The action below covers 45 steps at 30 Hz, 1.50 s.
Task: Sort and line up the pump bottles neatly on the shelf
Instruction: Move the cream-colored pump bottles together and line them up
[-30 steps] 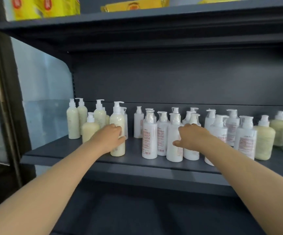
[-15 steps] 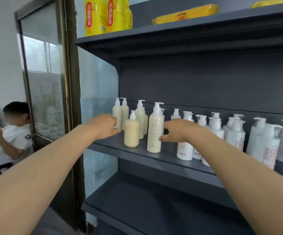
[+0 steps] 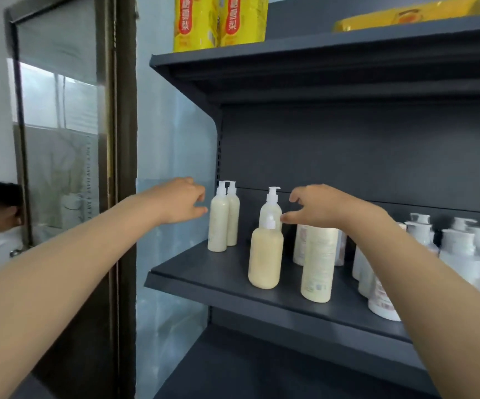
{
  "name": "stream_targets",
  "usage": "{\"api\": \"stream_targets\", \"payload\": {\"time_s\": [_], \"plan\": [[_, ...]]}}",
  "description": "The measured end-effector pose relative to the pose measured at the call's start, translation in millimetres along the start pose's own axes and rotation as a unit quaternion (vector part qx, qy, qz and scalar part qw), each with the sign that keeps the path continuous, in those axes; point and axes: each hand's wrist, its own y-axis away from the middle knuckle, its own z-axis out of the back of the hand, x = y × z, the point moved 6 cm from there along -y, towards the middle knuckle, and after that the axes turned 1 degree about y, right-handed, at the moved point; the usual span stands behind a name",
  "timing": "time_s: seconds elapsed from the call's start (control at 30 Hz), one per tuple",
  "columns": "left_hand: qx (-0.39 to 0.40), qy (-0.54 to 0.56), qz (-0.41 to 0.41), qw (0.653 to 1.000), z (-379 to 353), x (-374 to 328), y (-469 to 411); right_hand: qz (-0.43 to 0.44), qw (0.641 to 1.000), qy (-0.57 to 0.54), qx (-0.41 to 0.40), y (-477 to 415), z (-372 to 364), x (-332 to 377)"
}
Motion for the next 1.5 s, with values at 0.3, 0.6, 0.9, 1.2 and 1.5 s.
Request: {"api": "stream_targets", "payload": {"time_s": [0.3, 0.6, 0.9, 1.2, 1.5], "plan": [[-0.035, 0.065, -0.054, 0.996, -42, 24, -56, -0.058, 0.998, 0.008, -0.034, -36, -27, 11], [-0.092, 0.198, -0.112, 0.969, -90, 30, -138, -0.155, 0.975, -0.137, -0.083, -66, -83, 2], [-0.147, 0.293, -0.188, 0.926, -134, 4, -203, -0.25, 0.866, -0.383, -0.202, -79, -130, -14], [-0.093, 0.442, -0.184, 0.873, -162, -28, -248, -0.301, 0.769, -0.487, -0.285, -70, -160, 3], [0.016, 0.669, -0.096, 0.737, -203, -46, -273, -0.39, 0.739, -0.383, -0.394, -83, -163, 31]]}}
